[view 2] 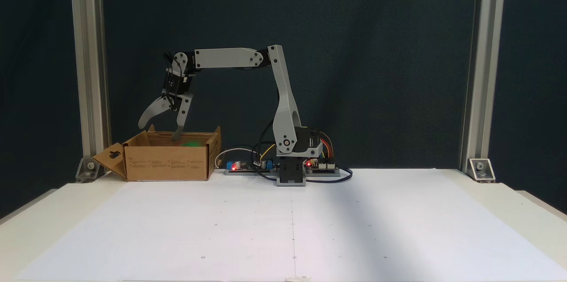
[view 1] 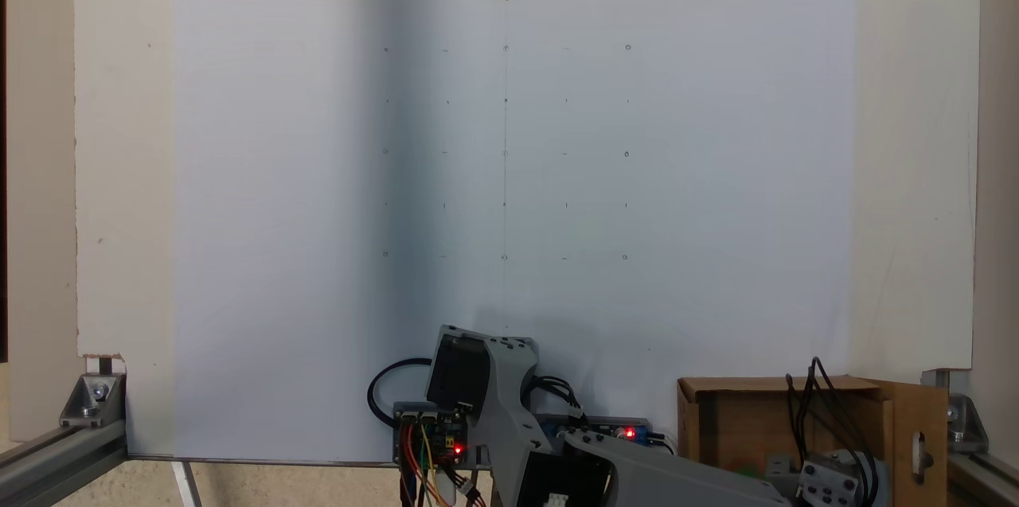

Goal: Grasp a green dice and put it in the bin.

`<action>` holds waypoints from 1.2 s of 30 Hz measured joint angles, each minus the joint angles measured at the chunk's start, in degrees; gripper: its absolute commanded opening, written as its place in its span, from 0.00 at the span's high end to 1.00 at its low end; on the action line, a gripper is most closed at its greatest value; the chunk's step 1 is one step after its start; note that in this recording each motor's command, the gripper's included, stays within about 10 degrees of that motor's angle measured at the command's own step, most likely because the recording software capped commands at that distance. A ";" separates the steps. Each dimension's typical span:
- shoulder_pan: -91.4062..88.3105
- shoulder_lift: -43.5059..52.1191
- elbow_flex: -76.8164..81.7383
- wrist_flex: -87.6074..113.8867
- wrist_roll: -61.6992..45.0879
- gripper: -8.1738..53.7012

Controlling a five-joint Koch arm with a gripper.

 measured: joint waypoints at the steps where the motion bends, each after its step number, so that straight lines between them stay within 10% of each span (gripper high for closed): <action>1: -0.09 0.09 0.00 0.00 0.00 0.22; 19: -21.01 21.01 0.18 -6.86 26.98 0.22; 36: -74.62 24.87 0.18 -6.86 28.65 0.16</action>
